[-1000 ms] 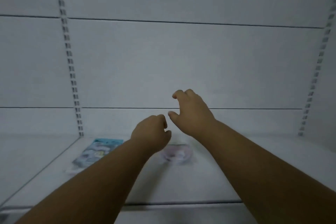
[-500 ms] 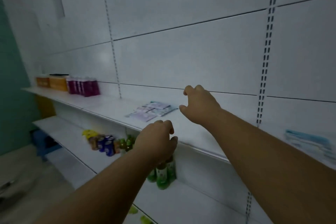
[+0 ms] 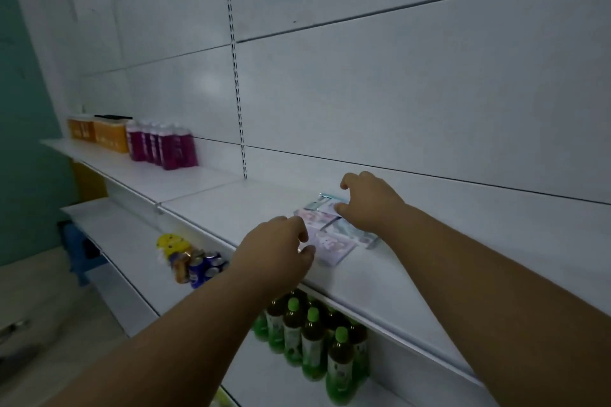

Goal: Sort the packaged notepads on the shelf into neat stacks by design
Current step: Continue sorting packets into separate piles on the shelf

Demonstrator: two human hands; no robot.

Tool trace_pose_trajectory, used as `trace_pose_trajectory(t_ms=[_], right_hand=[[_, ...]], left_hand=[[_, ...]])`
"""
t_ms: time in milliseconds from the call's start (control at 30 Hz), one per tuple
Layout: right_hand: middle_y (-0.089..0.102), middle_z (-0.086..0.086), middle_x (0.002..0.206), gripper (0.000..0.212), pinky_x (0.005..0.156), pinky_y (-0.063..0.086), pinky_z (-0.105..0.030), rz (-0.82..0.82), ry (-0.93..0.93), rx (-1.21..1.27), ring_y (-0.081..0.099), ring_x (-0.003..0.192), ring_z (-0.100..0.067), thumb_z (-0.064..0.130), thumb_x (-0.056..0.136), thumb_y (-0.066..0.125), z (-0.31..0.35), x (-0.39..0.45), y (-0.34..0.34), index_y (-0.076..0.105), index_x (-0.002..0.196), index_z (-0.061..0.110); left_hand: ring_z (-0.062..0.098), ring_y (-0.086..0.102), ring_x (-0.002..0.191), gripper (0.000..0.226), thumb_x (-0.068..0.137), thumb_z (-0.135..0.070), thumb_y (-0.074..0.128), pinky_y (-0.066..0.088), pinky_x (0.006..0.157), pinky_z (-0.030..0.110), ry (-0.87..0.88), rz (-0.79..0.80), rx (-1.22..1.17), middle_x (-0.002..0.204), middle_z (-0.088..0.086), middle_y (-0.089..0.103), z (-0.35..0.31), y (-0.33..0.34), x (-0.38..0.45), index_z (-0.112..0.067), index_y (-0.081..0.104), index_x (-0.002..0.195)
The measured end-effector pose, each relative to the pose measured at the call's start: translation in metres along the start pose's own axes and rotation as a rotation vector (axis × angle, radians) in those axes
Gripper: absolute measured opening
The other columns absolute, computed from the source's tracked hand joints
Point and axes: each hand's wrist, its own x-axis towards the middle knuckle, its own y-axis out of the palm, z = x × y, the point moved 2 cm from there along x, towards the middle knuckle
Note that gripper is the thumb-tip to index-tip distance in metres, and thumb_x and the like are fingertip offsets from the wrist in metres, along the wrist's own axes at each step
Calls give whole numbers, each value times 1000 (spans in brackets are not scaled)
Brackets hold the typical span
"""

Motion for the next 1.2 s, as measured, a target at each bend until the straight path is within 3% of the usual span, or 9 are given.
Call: trace_pose_trajectory(t_ms=[300,467,633,800,900,1033,1133,1200], right_hand=[[61,-14,123,32,90,47,-34,255,215,-140,59,109,-31,25,96,47,-1,60,66,61,118,7],[67,-6,108,24,90,51,-42,220,348,-236,60,99,-27,34,84,62,5,68,65,62,102,18],[63,-6,118,45,89,46,-38,275,427,-257,56,106,-26,46,88,61,15,64,69,59,119,15],[65,-11,106,22,72,42,-32,150,356,-337,54,85,-24,27,94,53,27,56,58,59,107,10],[65,-13,97,14,66,38,-31,-71,373,-372,52,76,-25,16,96,47,33,51,44,57,102,9],[57,-3,82,29,67,42,-32,-330,327,-111,54,75,-23,26,103,35,45,40,22,58,91,12],[61,1,78,33,69,45,-30,-334,286,196,55,73,-15,24,103,38,62,30,17,64,83,14],[72,1,90,34,78,50,-27,-248,304,405,65,85,-11,20,102,42,70,25,18,73,92,11]], left_hand=[[17,58,95,25,91,-44,55,47,81,30,179,75,-49,103,-4,62,71,24,83,-26,60,108],[18,59,94,24,92,-44,55,48,81,30,335,108,-107,105,-3,63,86,28,113,-26,61,107],[18,59,93,24,91,-43,56,51,82,33,432,165,-164,104,-2,64,91,38,121,-26,62,106],[18,60,88,21,91,-41,56,51,79,32,470,172,-237,98,-2,65,93,40,125,-23,64,100],[19,63,87,23,95,-36,53,54,82,35,372,206,-402,96,2,69,86,39,131,-17,66,96],[26,65,96,37,102,-45,38,53,94,44,19,367,-928,109,9,69,71,35,143,-15,60,103],[32,66,106,59,99,-58,36,51,99,46,-245,578,-1385,119,12,68,63,32,147,-9,58,123],[32,67,103,60,97,-58,40,52,98,46,-264,584,-1526,109,13,71,62,32,150,-7,60,122]])
